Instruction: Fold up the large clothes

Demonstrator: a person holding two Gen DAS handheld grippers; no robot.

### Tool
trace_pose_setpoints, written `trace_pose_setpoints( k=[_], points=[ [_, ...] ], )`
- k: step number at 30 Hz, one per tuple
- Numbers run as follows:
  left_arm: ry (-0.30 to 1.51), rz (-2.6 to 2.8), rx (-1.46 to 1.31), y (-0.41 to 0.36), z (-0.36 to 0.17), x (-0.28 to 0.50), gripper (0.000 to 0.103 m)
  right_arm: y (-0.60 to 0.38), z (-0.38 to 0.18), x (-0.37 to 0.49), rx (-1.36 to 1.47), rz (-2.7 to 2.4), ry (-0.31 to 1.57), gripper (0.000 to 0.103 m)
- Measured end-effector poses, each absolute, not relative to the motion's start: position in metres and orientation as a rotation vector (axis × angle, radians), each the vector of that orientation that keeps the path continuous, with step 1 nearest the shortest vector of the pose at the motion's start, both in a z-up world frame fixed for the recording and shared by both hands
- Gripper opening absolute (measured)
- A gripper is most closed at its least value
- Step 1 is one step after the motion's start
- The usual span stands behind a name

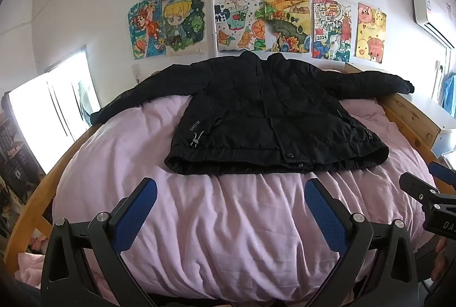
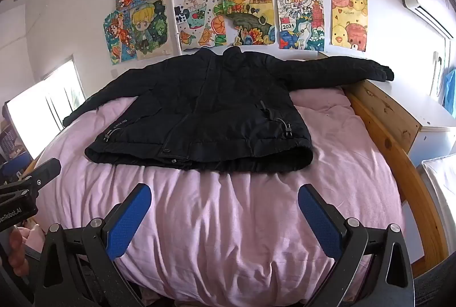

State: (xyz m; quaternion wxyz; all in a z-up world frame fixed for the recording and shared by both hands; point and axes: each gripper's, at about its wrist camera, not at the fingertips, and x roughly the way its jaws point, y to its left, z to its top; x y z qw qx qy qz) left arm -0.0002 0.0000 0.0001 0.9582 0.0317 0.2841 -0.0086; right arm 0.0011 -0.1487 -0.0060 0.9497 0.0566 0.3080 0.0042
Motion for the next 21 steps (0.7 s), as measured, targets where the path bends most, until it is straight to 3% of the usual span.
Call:
trace_pose_setpoints(
  k=[21],
  points=[
    [0.575,-0.017,0.066,-0.0001,0.0001,-0.0002,0.102,-0.1498,-0.0048,0.0008,0.118,0.009,0.630,0.103]
  ],
)
